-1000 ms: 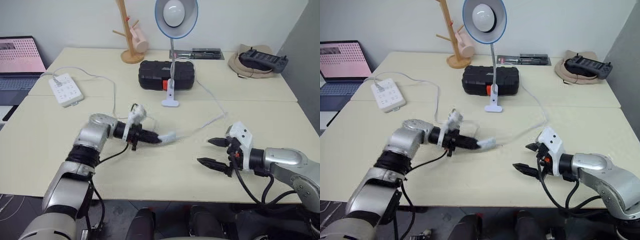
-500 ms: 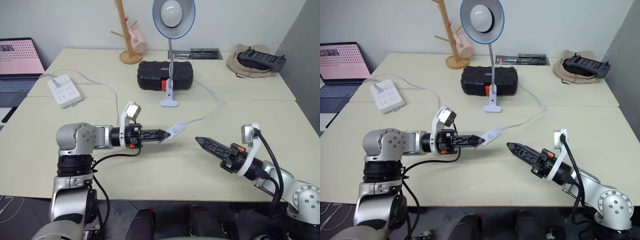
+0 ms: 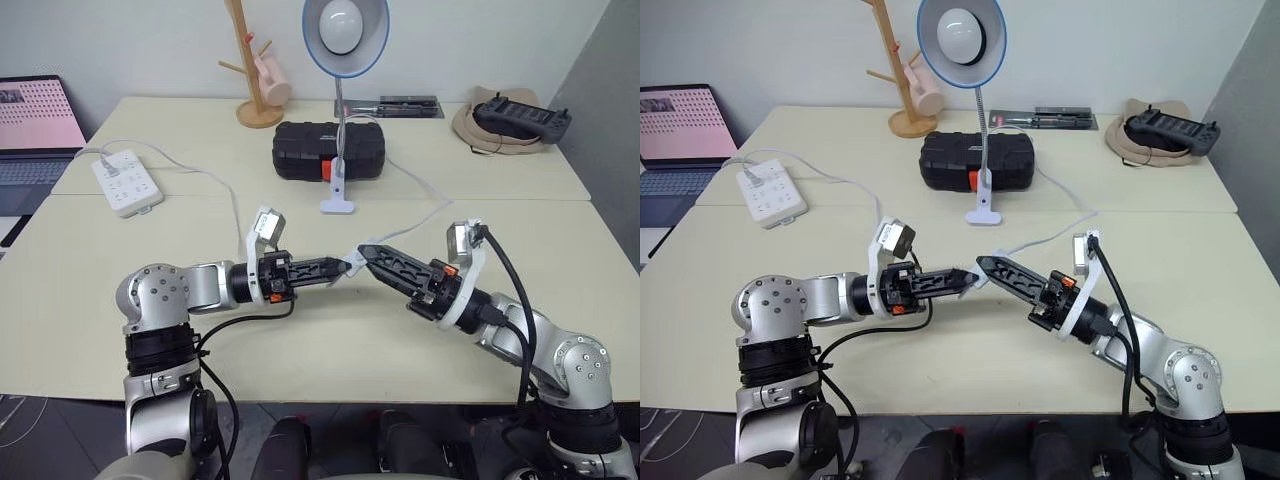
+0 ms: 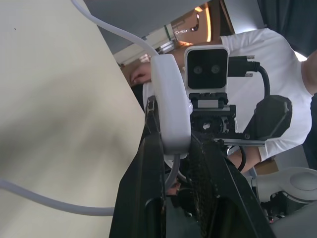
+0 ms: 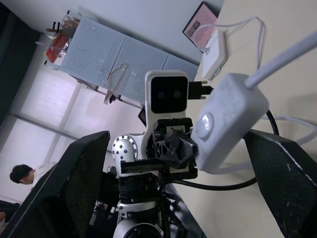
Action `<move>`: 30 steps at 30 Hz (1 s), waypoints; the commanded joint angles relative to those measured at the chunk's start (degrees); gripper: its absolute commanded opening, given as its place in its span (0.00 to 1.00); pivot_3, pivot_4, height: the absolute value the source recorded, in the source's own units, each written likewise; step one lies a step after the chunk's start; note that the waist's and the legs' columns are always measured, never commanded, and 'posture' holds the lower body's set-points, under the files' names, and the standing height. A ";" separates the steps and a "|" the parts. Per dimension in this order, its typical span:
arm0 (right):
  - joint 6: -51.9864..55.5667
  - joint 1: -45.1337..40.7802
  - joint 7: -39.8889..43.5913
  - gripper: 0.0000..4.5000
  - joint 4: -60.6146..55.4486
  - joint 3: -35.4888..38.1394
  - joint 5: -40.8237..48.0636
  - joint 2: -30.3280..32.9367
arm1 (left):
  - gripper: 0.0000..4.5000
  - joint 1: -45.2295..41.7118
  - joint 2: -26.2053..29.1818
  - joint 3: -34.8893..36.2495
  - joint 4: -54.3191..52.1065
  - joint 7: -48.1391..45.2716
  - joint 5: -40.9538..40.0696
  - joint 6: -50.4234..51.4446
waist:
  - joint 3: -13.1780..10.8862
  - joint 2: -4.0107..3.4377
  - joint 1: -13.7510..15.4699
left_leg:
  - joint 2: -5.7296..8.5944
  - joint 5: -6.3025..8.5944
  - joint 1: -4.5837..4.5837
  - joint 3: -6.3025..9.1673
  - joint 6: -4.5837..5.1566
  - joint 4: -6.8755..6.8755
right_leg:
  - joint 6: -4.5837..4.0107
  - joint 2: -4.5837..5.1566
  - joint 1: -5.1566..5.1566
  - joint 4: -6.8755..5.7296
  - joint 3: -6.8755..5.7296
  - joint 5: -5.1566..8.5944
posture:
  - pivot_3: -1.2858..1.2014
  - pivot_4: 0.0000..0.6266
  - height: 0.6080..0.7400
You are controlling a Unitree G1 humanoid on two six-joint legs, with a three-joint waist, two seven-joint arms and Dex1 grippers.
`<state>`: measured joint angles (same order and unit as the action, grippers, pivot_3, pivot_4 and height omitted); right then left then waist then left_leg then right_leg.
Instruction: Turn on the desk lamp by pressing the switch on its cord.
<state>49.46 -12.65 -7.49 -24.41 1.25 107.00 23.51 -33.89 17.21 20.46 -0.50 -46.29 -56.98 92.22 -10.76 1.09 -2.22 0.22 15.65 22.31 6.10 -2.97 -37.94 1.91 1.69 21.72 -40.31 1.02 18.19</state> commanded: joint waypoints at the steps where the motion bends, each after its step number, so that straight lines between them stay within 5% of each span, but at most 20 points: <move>1: -0.99 -1.57 1.41 1.00 -0.27 -0.68 0.55 -0.28 | 0.08 0.98 -0.65 0.67 -2.61 2.35 -4.89 0.28 | 0.00 0.00 0.02 | 0.00 0.00 0.01 0.01 0.00 0.00 | 0.00 0.01 0.00 0.00 0.00 0.00 | 0.52 0.24 1.00; 10: -1.45 -2.99 2.57 1.00 1.48 -1.73 -0.97 -0.98 | 0.08 1.25 -0.72 0.91 -2.30 6.78 -9.66 0.28 | 0.00 0.00 0.05 | 0.02 0.00 0.03 0.02 0.00 0.00 | 0.00 -0.01 0.01 0.01 -0.02 0.00 | 0.52 0.24 1.00; 25: -1.53 -2.87 3.22 0.29 2.02 -1.97 -1.39 -1.10 | 0.08 0.74 -0.06 0.36 -1.28 10.09 -13.20 -0.43 | 0.00 0.00 0.11 | 0.05 0.00 0.06 0.01 0.00 0.03 | 0.00 -0.01 0.02 0.08 -0.02 0.00 | 0.52 0.24 1.00; 30: -1.45 -2.73 3.72 0.15 2.02 -1.97 -1.67 -1.02 | 0.08 0.67 0.20 0.04 -1.08 10.68 -13.87 -0.90 | 0.00 0.00 0.13 | 0.04 0.00 0.07 0.02 0.00 0.05 | 0.00 -0.01 0.02 0.12 -0.02 0.00 | 0.52 0.24 1.00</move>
<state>48.39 -14.77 -4.20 -21.15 -1.37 104.89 22.34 -32.41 16.70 20.61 -1.27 -36.36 -69.82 91.76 -10.76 1.09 -2.09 0.26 15.65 22.39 6.11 -2.97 -37.89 1.92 1.68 21.74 -40.17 0.99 18.19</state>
